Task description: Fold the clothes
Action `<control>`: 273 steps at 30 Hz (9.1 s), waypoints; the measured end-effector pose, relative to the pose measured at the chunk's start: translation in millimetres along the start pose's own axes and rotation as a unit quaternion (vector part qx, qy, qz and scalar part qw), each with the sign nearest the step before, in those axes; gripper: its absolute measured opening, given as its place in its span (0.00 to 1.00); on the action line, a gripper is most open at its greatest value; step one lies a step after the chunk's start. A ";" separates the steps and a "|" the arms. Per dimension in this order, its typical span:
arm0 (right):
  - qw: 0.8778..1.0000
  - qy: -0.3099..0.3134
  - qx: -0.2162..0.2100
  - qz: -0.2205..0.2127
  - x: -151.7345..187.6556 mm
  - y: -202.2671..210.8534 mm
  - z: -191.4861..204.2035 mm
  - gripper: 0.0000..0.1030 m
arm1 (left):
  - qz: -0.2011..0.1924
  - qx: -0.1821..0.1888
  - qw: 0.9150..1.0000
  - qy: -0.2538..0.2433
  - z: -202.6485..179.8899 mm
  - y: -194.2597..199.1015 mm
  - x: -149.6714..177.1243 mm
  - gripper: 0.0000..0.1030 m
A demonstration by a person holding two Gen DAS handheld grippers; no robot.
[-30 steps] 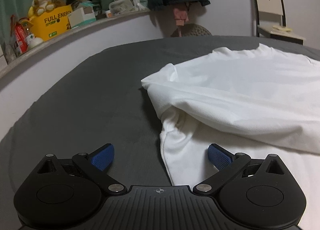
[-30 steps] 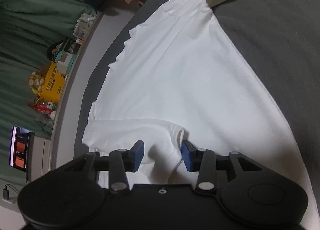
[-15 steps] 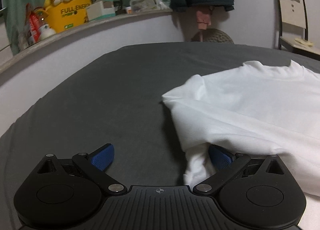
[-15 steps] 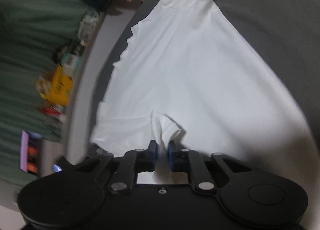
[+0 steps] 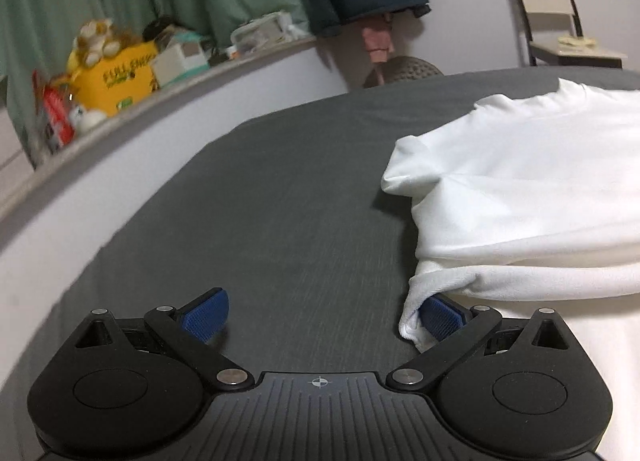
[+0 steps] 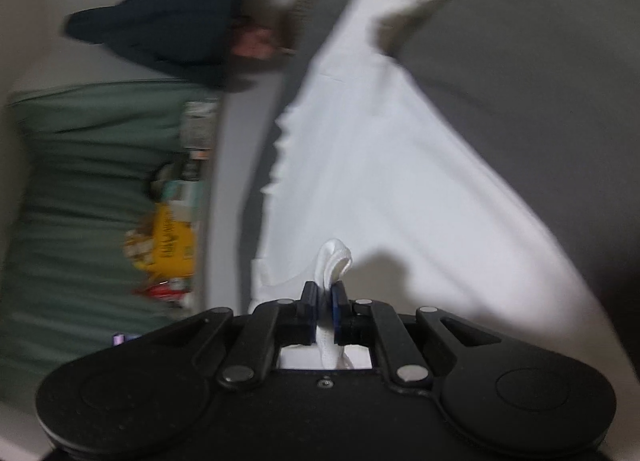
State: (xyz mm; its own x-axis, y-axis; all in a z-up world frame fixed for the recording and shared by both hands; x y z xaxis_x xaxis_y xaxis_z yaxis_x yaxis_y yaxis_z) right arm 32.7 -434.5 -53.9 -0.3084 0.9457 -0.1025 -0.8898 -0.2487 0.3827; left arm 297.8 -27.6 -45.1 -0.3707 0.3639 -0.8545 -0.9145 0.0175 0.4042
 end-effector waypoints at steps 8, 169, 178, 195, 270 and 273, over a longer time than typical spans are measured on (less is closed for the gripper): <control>0.985 0.101 -0.139 0.002 7.9 23.4 57.6 0.07 | -0.019 0.000 0.999 -0.041 -4.9 12.4 -4.7 1.00; 0.926 0.361 0.080 0.070 80.1 -218.7 212.6 0.58 | -0.025 0.052 0.998 0.023 -8.0 56.5 25.3 1.00; 0.848 0.489 0.151 0.139 104.4 -374.1 244.1 0.53 | -0.032 0.052 0.998 -0.017 -16.8 53.8 23.0 1.00; 0.844 0.462 0.194 0.192 111.6 -421.9 217.9 0.27 | -0.028 0.040 0.999 0.009 -19.9 40.7 17.8 1.00; 0.911 0.385 0.042 0.139 50.6 -380.4 206.7 0.35 | 0.030 0.001 0.990 0.139 20.3 36.9 38.5 1.00; 0.897 0.412 0.002 0.159 63.0 -337.9 210.5 0.36 | 0.034 -0.005 0.989 0.146 24.9 38.4 39.7 1.00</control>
State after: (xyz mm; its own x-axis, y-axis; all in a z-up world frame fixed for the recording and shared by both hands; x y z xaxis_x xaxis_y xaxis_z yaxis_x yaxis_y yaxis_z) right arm 384.7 -246.8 3.6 -0.6913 0.3518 -0.6312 -0.7127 -0.4758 0.5154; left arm 252.0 10.6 -55.4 -0.4618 0.0796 -0.8834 -0.8865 -0.0086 0.4627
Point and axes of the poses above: each gripper's, at about its wrist camera, not at the fingertips, and y roughly against the way its jaws point, z to its left, x to its underside, the point moved 3 cm from there along -y, roughly the way its jaws point, and after that the axes turned 9 degrees about -z, right-handed, at the moved point
